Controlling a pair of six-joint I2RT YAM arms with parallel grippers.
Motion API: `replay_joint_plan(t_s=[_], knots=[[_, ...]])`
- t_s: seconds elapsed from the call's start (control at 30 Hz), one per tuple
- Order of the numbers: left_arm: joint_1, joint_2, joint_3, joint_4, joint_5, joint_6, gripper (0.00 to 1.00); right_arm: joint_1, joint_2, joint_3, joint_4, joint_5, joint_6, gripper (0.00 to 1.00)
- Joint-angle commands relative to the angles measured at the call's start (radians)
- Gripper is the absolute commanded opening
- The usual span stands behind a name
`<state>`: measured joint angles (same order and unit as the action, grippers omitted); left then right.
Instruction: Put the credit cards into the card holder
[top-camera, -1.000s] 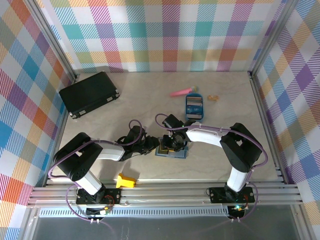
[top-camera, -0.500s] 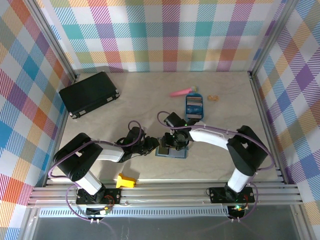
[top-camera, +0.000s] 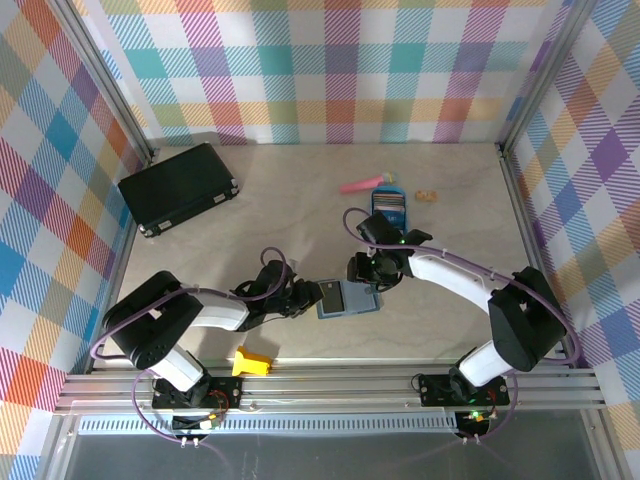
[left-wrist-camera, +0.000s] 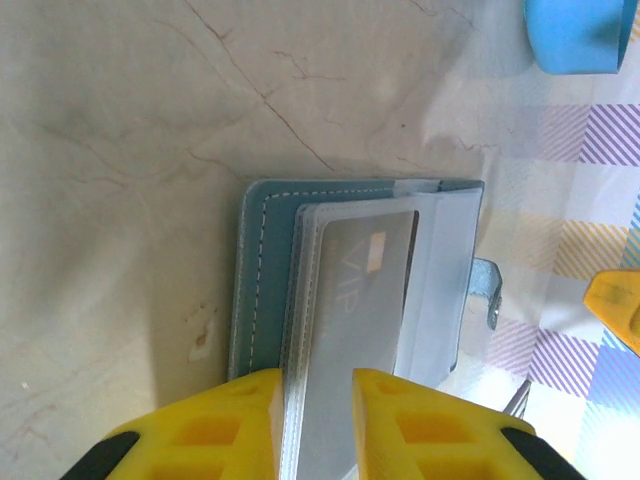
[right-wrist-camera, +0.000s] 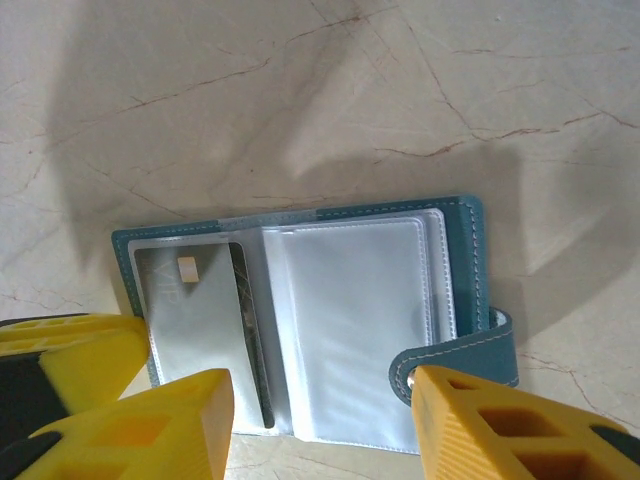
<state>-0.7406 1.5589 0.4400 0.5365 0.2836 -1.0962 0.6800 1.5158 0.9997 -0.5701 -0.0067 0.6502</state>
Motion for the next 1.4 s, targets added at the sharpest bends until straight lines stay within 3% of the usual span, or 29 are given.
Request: replay_joint_plan(t_s=[0.0,0.43,0.83,1.37], knots=[[-0.009,-0.049,-0.014,-0.045,-0.041,-0.009,0.26,-0.003,-0.006,0.002,-0.026,0.016,-0.047,0.5],[0.005,-0.114,0.065,-0.176,-0.049,0.114,0.29,0.023,-0.005,0.057,-0.175,0.128,-0.088,0.49],[0.019,-0.069,0.066,-0.096,0.011,0.125,0.29,0.044,0.083,0.11,-0.18,0.091,-0.136,0.51],[0.013,-0.057,0.054,-0.062,0.007,0.117,0.33,0.006,0.211,0.212,-0.163,-0.018,-0.18,0.52]])
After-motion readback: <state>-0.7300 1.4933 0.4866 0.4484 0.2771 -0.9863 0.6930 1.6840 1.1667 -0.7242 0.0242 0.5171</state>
